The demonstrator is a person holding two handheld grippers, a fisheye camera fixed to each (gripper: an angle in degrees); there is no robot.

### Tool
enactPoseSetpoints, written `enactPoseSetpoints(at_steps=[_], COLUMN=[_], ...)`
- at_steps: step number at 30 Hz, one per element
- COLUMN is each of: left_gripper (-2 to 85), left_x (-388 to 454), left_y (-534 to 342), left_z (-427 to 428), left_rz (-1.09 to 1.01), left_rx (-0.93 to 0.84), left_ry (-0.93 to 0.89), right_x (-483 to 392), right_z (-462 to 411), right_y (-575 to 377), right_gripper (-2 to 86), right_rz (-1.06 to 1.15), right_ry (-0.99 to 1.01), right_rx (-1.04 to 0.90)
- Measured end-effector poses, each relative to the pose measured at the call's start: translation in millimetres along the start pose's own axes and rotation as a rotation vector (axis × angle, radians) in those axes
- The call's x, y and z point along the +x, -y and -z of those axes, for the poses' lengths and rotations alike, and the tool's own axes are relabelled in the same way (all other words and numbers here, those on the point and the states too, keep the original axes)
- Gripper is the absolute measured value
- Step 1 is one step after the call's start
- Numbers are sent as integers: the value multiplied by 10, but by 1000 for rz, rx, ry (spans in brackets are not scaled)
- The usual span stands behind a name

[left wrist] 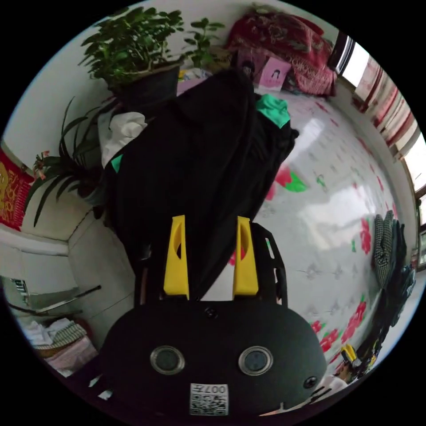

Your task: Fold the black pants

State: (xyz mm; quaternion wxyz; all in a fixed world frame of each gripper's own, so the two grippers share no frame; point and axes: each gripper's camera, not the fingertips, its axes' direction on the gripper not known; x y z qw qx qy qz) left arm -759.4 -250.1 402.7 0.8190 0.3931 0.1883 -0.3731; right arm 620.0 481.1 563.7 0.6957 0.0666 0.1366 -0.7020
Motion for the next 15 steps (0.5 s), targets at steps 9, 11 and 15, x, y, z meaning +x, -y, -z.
enactPoseSetpoints(at_steps=[9, 11, 15], left_gripper=[13, 5, -2], left_x=[-202, -471, -810], left_y=[-93, -235, -613], left_z=[306, 577, 1241], left_rz=[-62, -5, -115], left_rx=[-8, 46, 212], left_ry=[46, -125, -590], right_x=[-542, -575, -641], right_z=[-153, -165, -149], right_y=[77, 69, 146], right_gripper=[73, 80, 94], right_rz=[-10, -60, -97], right_ry=[-84, -77, -28], right_rx=[17, 24, -27])
